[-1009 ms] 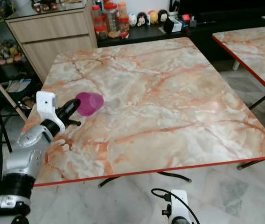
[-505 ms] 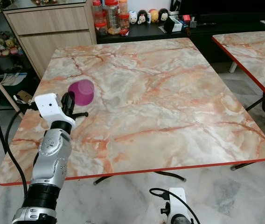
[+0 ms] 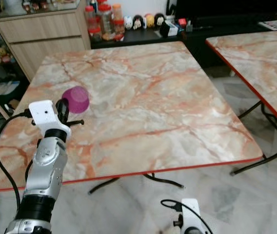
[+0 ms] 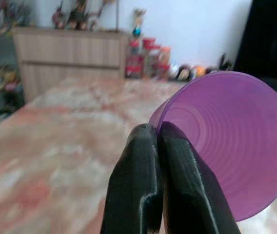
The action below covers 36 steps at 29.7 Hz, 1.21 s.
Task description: Setting the table
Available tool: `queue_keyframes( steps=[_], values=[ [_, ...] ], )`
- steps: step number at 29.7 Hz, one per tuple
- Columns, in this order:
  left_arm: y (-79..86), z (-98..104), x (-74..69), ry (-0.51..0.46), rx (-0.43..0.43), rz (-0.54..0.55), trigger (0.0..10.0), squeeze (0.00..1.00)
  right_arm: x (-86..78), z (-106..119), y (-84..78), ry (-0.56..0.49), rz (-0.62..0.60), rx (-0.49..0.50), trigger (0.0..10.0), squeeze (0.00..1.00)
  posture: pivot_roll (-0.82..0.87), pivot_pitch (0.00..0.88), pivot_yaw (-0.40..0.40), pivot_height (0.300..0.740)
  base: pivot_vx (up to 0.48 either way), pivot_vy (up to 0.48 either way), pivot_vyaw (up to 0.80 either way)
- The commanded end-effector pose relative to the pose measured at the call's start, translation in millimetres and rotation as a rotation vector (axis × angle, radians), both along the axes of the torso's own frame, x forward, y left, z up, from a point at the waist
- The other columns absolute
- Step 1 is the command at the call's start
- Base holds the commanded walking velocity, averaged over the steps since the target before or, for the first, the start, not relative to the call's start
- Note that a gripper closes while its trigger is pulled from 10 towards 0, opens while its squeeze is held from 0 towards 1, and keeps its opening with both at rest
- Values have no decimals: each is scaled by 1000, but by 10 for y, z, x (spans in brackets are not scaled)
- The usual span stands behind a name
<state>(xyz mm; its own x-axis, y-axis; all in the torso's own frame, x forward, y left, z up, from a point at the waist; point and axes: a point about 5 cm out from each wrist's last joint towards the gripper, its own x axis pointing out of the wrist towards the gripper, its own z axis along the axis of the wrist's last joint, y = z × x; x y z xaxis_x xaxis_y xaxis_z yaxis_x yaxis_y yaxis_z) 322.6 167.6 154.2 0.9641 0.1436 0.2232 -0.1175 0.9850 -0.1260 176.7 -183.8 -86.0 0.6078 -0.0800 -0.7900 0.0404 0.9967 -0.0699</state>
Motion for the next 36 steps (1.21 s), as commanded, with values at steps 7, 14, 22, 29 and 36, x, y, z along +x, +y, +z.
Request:
queue_keyframes(
  steps=[7,14,22,29,36],
  values=[
    [-106,70,18,-29,6,-22,10000,0,18,16,-41,-11,15,-11,10000,0,96,40,48,740,0,-466,0],
    [-100,68,9,-30,4,-22,10000,0,46,31,-46,-20,42,-22,10000,0,96,30,40,740,0,-456,159],
    [-109,80,23,-39,-6,-13,10000,0,51,34,-51,-18,57,-21,10000,0,102,0,24,740,0,-448,400],
    [-167,49,19,-31,-13,-32,10000,0,111,68,-91,-32,46,-27,10000,0,88,0,29,740,0,-433,0],
    [-196,47,13,-31,-10,-45,10000,0,69,46,-73,-25,48,-26,10000,0,78,0,36,740,0,-429,0]
  ],
)
